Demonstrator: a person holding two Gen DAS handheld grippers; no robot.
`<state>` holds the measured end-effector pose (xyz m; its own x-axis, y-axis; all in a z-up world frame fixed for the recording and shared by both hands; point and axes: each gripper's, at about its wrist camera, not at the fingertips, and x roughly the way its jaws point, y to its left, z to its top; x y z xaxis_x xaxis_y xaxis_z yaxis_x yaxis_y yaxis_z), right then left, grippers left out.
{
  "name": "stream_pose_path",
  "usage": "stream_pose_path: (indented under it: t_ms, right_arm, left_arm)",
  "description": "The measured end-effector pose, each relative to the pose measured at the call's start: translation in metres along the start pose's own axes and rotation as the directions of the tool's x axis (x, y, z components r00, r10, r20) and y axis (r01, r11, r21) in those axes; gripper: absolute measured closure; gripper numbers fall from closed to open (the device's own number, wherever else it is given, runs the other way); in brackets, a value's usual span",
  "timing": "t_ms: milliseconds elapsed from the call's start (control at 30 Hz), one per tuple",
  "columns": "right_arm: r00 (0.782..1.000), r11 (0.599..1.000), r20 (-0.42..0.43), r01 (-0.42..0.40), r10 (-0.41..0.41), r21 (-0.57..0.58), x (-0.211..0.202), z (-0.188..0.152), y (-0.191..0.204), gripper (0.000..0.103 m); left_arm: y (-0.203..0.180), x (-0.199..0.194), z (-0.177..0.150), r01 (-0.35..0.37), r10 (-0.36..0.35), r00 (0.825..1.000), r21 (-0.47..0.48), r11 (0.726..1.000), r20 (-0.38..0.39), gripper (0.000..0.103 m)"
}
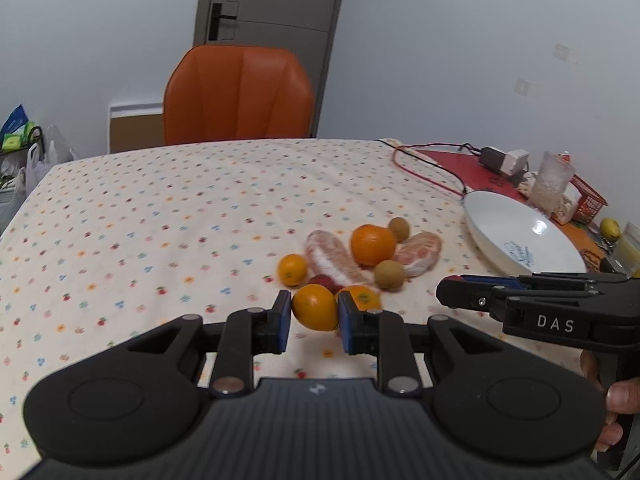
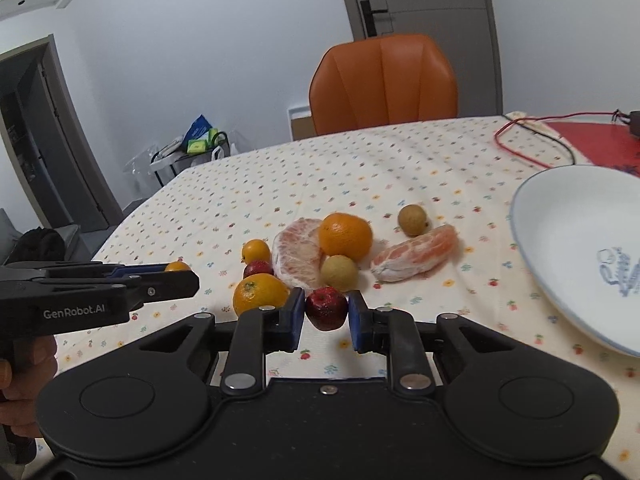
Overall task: Organize fruits
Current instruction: 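Carry both fruits to the white plate and open both tools over it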
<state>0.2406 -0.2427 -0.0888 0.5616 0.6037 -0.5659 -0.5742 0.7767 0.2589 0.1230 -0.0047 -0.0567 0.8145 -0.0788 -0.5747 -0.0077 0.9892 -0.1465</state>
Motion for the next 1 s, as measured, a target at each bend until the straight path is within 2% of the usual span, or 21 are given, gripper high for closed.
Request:
stream_pose_path:
  t_ms: [633,1000]
  right_arm:
    - [0.99,0.995,0.113,0.078,-0.086,0.068,-0.065,-0.004,-0.042,0.081]
    - [0.976,0.986,0.169,0.117,-0.137,0.123,-0.085,-0.005,-0.077,0.081]
  left_arm:
    - [-0.071,0.008,0.014,0.08,-0.083,0.996,0.105,0.991,0.022,0.08]
    - [-0.114,0.025,0.026,0.126,-0.131,0.991,0.16,0.979,0.02,0.08]
